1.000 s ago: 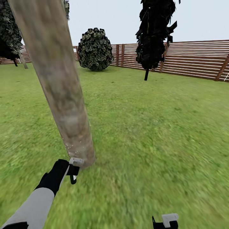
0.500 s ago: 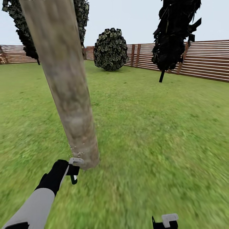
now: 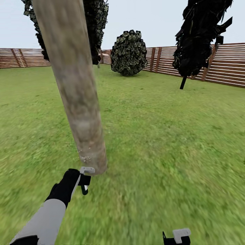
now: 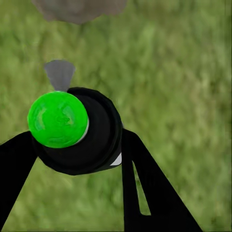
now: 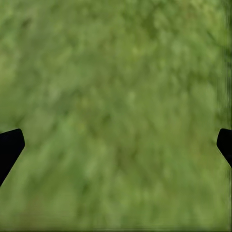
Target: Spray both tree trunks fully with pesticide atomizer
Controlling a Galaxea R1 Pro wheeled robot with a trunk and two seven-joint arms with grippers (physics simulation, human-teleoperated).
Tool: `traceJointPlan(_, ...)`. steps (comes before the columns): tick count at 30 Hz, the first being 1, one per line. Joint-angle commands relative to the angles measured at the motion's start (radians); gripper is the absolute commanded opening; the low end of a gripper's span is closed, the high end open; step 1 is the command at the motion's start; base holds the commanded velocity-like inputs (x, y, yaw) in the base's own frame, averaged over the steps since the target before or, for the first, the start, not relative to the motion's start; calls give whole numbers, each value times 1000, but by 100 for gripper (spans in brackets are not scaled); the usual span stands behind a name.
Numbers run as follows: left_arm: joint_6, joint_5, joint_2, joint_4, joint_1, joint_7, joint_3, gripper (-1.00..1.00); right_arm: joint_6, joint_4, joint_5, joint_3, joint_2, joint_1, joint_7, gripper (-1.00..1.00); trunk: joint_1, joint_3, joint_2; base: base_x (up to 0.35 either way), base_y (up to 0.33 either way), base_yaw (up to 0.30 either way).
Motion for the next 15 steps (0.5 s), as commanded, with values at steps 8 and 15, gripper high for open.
traceJointPlan(8,80,-23,-46,-3,-82,-6,5,-100,-1,0,-2,7,0,0,-6,100,0,-1,0,73,-92,17)
traceJointPlan(15,141,-19,52,-12,-115,-15,5,-100,-1,0,-2,7,0,0,-6,100,0,-1,0,1,-1,161)
